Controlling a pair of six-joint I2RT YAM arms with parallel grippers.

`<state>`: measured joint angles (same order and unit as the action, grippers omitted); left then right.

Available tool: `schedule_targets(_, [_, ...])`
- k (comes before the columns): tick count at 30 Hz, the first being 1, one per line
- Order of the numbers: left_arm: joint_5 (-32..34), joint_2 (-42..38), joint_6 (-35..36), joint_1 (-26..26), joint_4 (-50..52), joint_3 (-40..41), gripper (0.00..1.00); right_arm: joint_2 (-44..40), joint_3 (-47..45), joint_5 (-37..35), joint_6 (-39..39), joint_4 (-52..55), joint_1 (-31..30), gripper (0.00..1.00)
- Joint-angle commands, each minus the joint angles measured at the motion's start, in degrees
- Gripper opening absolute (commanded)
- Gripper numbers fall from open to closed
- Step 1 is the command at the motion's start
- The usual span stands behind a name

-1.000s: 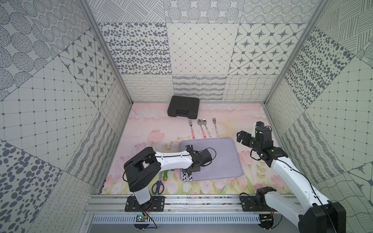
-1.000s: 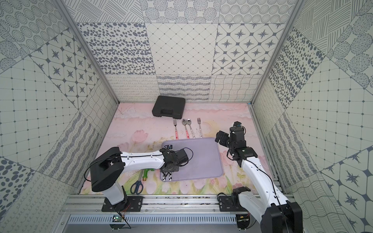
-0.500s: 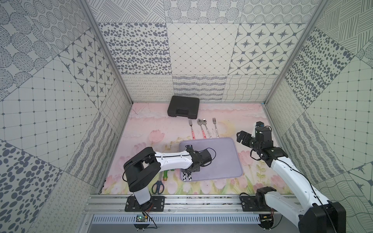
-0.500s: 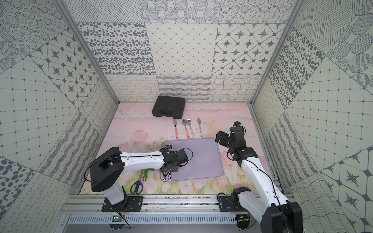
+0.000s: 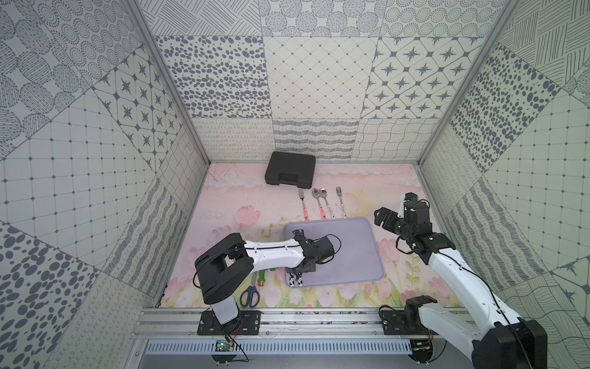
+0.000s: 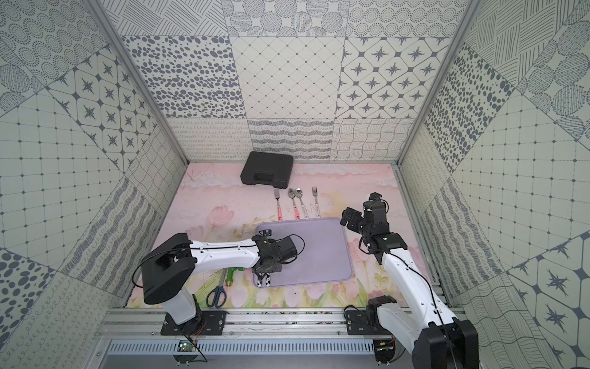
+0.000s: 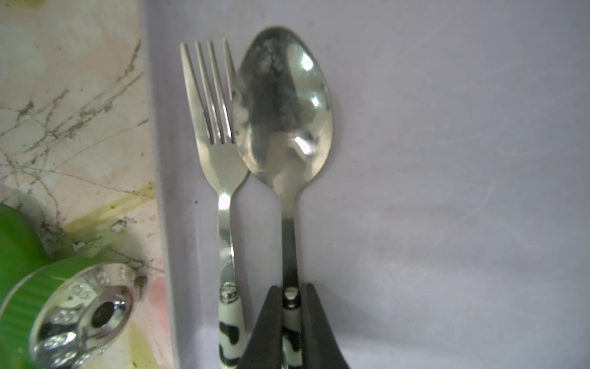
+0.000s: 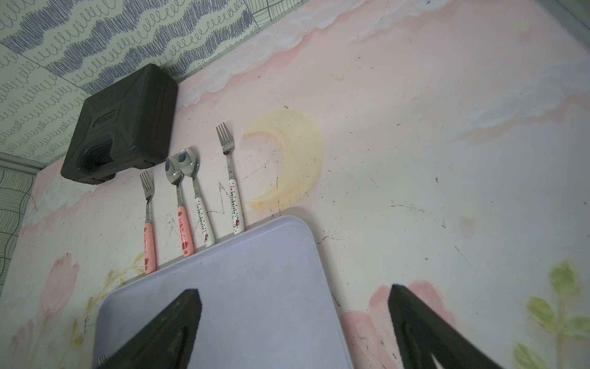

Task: Set the spoon and fork side by side
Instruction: Place the spoon on the tray.

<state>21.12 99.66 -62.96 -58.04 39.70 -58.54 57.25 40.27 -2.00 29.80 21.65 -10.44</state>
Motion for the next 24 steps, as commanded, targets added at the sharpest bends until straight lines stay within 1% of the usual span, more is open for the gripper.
schedule_targets(1, [-0.7, -1.1, 0.3, 0.1, 2.7, 0.5, 0.20, -0.2, -0.5, -0.1, -0.4, -1.0, -0.2, 0.97])
schedule_targets(5, [-0.8, -3.1, 1.0, 0.1, 2.3, 0.8, 0.28, -0.2, -0.5, -0.2, -0.4, -1.0, -0.2, 0.97])
schedule_targets(12, [0.0, -7.2, 2.1, 0.2, 3.4, -0.2, 0.36, -0.4, -0.5, -0.3, -0.4, -1.0, -0.2, 0.97])
schedule_targets(15, [0.4, -8.7, 3.5, 0.7, 3.7, -1.6, 0.37, -0.6, -0.6, -0.3, -0.5, -0.9, -0.2, 0.97])
schedule_targets(18, [-0.2, -9.1, 6.1, 2.6, 3.2, -3.3, 0.39, -0.6, -0.6, -0.1, -0.8, -1.0, -0.2, 0.97])
schedule_targets(24, [-3.1, -7.5, 12.8, 8.6, 0.6, -8.7, 0.43, -0.5, -0.6, 0.0, -1.0, -1.0, -0.3, 0.97])
